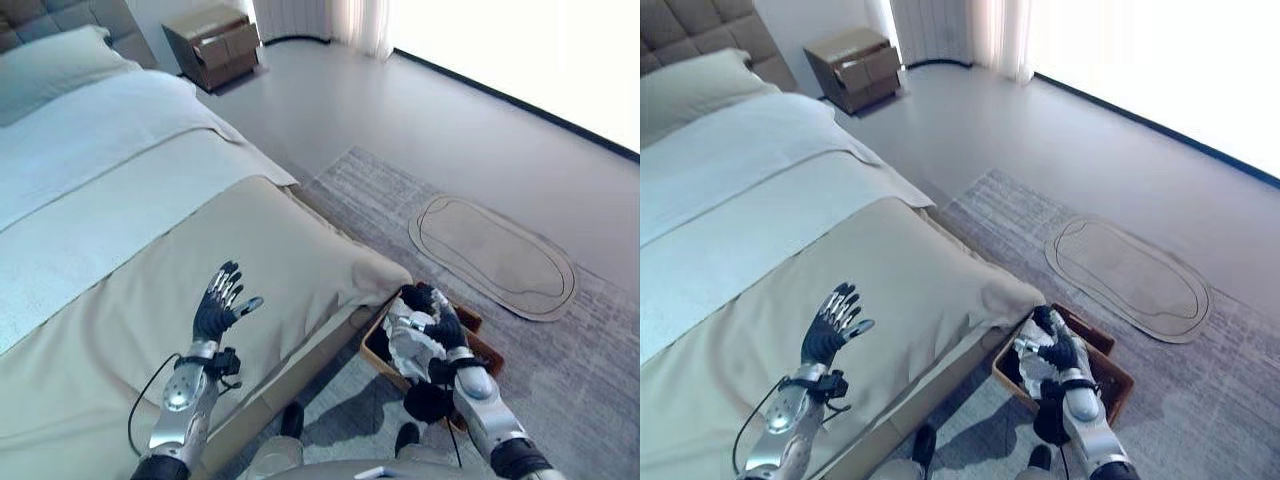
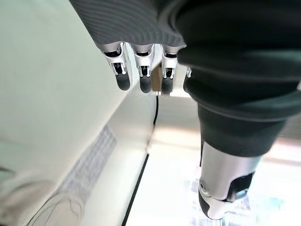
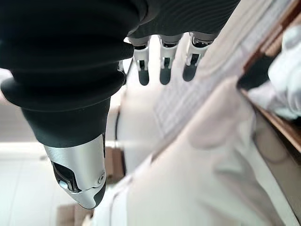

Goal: Pick up clothes into the bucket

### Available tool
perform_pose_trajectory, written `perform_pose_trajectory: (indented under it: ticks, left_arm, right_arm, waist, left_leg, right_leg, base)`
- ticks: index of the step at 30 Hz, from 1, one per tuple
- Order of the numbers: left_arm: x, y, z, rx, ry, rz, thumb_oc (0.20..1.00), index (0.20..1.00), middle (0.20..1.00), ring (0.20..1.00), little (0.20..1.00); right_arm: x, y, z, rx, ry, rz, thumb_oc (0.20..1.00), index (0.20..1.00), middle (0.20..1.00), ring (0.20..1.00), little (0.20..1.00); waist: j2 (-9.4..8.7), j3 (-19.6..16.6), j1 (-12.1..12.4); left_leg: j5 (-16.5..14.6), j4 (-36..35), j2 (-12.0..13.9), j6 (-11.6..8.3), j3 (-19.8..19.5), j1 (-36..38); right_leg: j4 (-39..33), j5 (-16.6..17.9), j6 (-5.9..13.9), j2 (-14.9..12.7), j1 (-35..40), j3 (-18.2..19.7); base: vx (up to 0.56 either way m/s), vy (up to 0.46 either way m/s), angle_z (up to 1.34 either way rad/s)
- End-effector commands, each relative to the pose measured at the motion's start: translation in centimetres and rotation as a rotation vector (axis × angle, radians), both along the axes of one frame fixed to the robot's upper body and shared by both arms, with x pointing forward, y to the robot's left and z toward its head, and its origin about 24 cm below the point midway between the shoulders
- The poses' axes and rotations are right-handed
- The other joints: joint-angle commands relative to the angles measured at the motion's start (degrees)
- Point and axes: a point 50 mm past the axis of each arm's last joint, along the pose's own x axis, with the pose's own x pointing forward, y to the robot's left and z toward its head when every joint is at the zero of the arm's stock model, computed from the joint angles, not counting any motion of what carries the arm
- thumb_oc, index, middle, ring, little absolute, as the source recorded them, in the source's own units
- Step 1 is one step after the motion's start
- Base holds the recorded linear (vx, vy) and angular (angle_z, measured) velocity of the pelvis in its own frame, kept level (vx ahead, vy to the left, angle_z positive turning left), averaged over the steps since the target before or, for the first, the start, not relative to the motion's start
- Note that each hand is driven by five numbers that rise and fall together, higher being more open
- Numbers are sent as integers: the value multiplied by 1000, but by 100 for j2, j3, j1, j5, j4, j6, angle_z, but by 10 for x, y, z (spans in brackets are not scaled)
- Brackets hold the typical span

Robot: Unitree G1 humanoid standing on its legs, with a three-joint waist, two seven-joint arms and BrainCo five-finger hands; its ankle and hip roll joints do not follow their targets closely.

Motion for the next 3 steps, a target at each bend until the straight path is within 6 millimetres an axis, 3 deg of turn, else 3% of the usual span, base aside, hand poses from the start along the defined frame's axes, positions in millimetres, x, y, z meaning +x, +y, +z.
perform_pose_trajectory:
  ticks: [1, 3]
  left_arm:
    - [8, 2, 11, 59, -58, -18, 1000, 1000, 1000, 1000, 1000]
    - [5, -1, 5, 31, -35, -10, 1000, 1000, 1000, 1000, 1000]
  right_arm:
    - [8, 13, 17, 46, -90, 65, 1000, 1000, 1000, 1000, 1000]
    - [3, 19, 11, 61, -60, 80, 1000, 1000, 1000, 1000, 1000]
  waist:
    - [-155, -170, 69]
    - [-159, -204, 89]
  left_leg:
    - [127, -145, -100, 45, 312, -45]
    - [104, -148, -93, 38, 378, 25]
  right_leg:
    - [79, 341, 105, -89, -384, 233]
    - [-20, 372, 108, -77, -305, 248]
  base:
    - [12, 34, -7]
    - [3, 26, -13]
